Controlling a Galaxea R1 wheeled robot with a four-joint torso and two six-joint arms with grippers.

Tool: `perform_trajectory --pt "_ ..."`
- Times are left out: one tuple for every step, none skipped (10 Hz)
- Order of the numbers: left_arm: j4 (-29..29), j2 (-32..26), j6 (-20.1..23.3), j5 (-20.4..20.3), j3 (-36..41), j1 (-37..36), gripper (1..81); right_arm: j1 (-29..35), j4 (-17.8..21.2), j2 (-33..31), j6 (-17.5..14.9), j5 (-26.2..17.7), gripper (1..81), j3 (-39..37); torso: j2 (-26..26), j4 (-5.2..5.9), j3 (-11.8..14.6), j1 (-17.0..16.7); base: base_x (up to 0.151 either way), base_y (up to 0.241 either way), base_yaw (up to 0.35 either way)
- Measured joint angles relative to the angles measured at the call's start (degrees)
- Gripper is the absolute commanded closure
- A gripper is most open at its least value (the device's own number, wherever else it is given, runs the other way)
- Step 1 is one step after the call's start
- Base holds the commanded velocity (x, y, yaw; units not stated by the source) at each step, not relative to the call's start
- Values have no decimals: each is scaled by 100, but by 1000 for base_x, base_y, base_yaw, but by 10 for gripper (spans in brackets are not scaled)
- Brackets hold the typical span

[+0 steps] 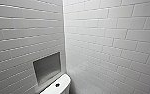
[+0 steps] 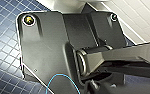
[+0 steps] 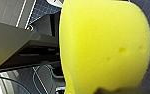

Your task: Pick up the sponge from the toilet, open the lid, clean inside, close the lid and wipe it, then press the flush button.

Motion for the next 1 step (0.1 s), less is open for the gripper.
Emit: perform_trajectory --pt "0 247 0 0 -304 4 811 34 -4 38 0 -5 811 -30 0 0 0 0 0 0 0"
